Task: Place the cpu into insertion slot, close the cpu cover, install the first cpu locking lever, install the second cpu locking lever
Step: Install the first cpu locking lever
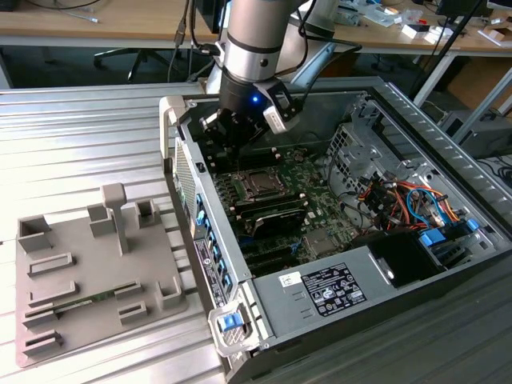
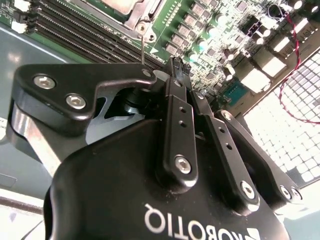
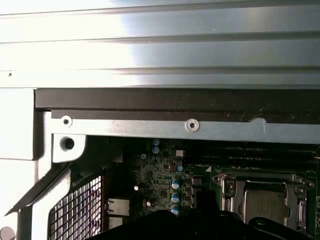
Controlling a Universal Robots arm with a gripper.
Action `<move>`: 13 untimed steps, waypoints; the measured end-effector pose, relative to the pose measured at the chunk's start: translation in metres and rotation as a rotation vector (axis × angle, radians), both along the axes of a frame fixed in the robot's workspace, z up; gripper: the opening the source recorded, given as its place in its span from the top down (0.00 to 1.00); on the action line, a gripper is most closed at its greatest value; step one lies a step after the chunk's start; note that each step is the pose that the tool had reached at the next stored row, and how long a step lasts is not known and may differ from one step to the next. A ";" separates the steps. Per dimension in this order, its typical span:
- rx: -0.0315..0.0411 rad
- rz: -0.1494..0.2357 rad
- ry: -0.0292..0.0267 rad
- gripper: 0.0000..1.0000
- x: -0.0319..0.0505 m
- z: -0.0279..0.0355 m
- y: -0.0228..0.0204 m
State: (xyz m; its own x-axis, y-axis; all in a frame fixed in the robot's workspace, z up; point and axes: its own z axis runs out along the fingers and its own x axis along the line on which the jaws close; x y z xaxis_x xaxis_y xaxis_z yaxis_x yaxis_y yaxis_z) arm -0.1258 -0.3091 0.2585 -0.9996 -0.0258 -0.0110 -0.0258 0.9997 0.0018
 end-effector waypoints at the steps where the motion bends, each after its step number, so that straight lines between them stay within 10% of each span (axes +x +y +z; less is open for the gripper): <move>1: 0.0000 0.000 0.0000 0.89 0.0000 0.0000 0.0004; 13: -0.0001 0.000 0.0001 0.89 0.0000 0.0000 0.0060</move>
State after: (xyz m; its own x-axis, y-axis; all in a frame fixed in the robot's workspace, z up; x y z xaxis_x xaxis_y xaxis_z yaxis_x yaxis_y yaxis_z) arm -0.1258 -0.3031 0.2585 -0.9996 -0.0262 -0.0109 -0.0262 0.9997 0.0017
